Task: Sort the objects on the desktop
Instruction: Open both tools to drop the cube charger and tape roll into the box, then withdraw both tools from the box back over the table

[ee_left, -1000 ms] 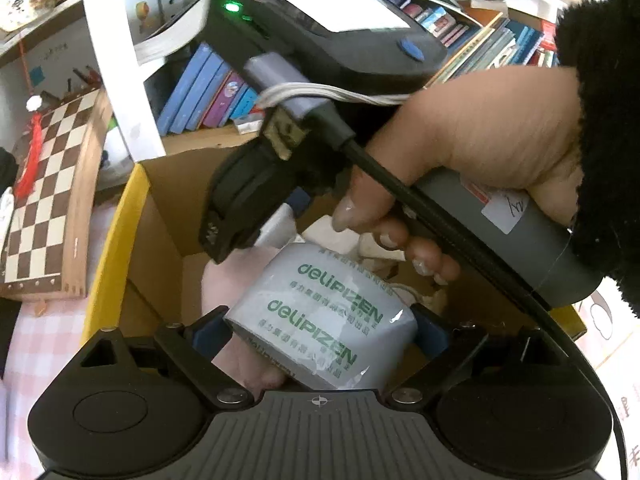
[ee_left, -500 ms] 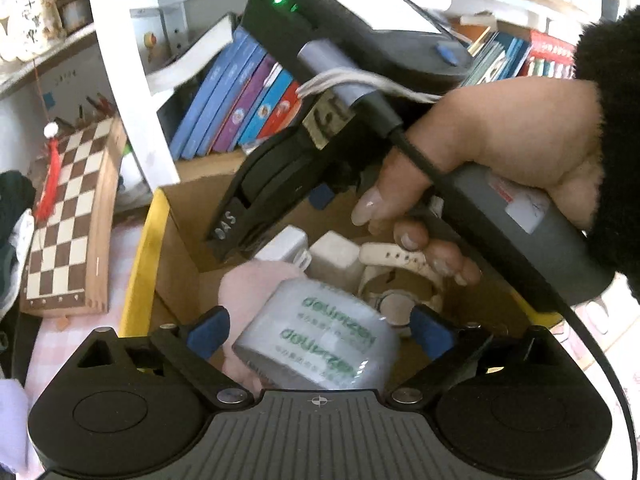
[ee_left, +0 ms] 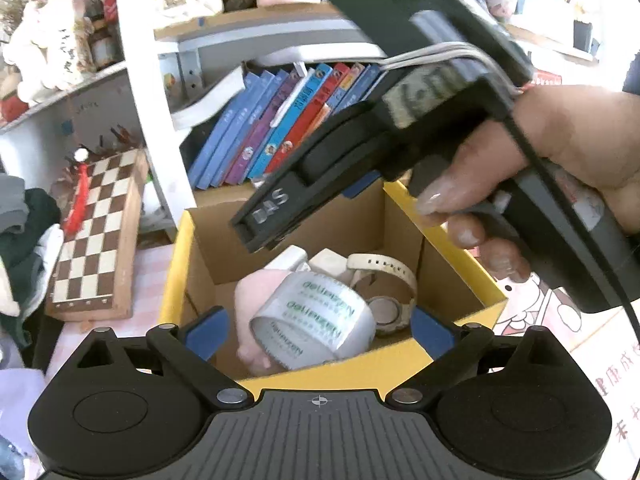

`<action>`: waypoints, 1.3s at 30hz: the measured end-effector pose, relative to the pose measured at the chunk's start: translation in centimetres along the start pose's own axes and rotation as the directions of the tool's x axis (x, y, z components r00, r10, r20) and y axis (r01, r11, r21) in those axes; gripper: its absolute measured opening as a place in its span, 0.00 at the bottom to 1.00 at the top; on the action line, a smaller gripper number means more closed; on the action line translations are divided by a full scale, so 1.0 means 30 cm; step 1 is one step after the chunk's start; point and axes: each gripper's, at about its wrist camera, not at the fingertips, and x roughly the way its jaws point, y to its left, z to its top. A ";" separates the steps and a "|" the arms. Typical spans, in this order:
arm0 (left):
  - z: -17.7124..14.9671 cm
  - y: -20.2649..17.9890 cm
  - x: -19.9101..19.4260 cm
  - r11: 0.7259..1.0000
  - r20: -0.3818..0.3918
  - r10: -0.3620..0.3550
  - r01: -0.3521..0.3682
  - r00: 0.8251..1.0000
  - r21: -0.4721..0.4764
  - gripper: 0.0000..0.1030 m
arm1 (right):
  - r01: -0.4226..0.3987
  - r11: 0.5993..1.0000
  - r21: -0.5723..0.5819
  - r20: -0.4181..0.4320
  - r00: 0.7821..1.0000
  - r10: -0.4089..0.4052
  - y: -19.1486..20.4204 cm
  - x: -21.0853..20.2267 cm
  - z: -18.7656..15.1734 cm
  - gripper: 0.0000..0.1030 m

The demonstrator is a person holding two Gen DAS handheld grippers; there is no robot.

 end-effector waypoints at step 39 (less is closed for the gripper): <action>-0.361 0.212 -0.383 0.986 -0.020 0.045 -0.048 0.999 -0.159 0.96 | 0.226 0.964 0.140 0.121 0.963 -0.243 0.296 -0.449 -0.559 0.86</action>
